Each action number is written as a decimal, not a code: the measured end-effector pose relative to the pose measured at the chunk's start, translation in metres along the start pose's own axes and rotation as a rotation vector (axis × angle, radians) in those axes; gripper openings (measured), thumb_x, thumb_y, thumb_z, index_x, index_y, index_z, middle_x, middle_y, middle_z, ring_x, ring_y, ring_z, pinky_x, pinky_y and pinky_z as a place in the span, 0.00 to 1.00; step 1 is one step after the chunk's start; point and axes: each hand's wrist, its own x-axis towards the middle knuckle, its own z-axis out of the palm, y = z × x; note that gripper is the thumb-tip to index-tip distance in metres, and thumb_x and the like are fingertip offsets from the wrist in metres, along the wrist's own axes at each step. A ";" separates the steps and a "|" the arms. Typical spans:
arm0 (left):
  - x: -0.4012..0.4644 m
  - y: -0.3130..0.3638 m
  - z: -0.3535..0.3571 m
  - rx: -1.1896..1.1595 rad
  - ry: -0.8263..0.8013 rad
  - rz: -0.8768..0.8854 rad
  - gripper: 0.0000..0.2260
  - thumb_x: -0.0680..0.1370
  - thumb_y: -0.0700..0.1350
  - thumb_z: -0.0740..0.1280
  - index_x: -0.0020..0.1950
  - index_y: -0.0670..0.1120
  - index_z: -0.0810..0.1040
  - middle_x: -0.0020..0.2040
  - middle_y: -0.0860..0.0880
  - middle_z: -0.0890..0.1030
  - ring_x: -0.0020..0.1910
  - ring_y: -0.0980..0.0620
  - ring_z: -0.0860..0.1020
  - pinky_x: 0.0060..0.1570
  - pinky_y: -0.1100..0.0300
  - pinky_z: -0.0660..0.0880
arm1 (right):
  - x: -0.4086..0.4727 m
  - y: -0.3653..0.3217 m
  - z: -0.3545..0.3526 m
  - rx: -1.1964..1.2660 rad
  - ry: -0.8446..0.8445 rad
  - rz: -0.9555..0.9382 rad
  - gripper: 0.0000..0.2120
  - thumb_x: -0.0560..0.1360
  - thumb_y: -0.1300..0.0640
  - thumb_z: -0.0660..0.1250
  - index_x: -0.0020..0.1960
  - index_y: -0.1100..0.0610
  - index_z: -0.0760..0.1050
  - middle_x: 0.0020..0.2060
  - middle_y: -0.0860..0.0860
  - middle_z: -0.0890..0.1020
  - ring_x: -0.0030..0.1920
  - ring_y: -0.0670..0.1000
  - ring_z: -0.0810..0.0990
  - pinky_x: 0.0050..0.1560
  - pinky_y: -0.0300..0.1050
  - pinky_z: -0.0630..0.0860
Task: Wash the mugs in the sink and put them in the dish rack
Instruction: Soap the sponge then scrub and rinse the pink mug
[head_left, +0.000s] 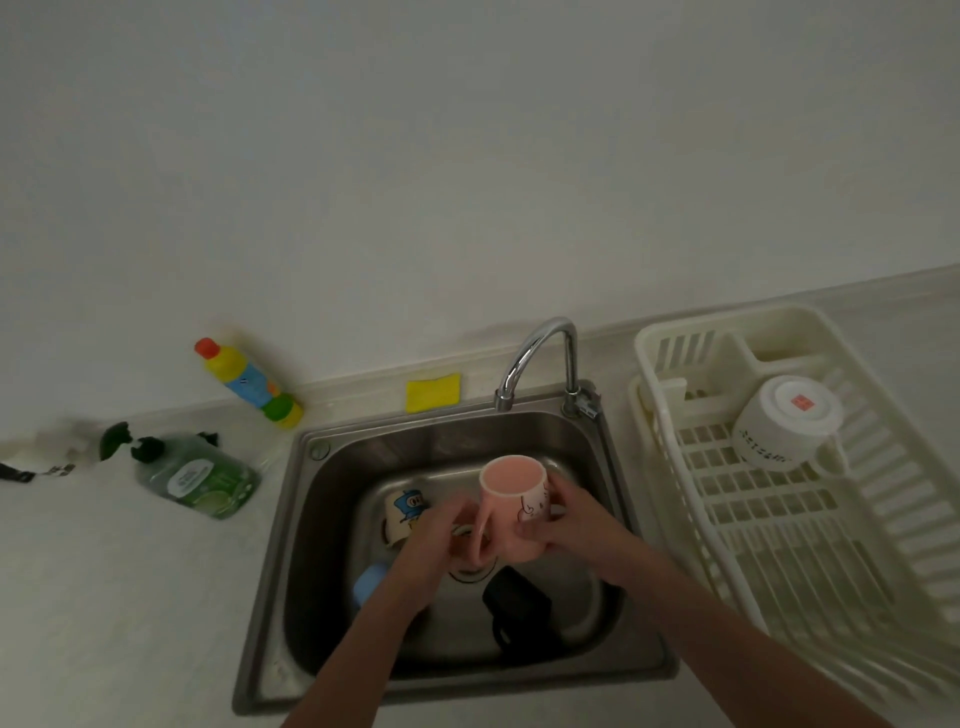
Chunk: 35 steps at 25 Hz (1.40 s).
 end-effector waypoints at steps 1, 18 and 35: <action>-0.004 0.000 -0.005 -0.031 -0.027 0.006 0.08 0.80 0.47 0.65 0.48 0.45 0.82 0.49 0.42 0.84 0.50 0.41 0.83 0.56 0.39 0.78 | -0.002 -0.004 -0.001 0.001 -0.010 -0.007 0.35 0.66 0.64 0.80 0.68 0.47 0.70 0.59 0.51 0.80 0.59 0.53 0.80 0.46 0.53 0.83; -0.025 0.094 0.074 0.096 -0.660 0.415 0.26 0.74 0.38 0.73 0.68 0.45 0.66 0.64 0.41 0.78 0.58 0.45 0.80 0.51 0.47 0.80 | -0.147 -0.120 -0.066 -0.136 0.144 -0.207 0.36 0.65 0.57 0.81 0.68 0.49 0.67 0.61 0.52 0.81 0.59 0.55 0.82 0.50 0.53 0.81; -0.014 0.076 0.262 0.174 -0.753 0.407 0.31 0.74 0.42 0.75 0.71 0.59 0.65 0.68 0.56 0.75 0.67 0.52 0.75 0.54 0.46 0.80 | -0.217 -0.119 -0.207 -0.550 0.355 -0.146 0.32 0.66 0.56 0.80 0.66 0.41 0.72 0.53 0.43 0.82 0.51 0.44 0.80 0.50 0.38 0.77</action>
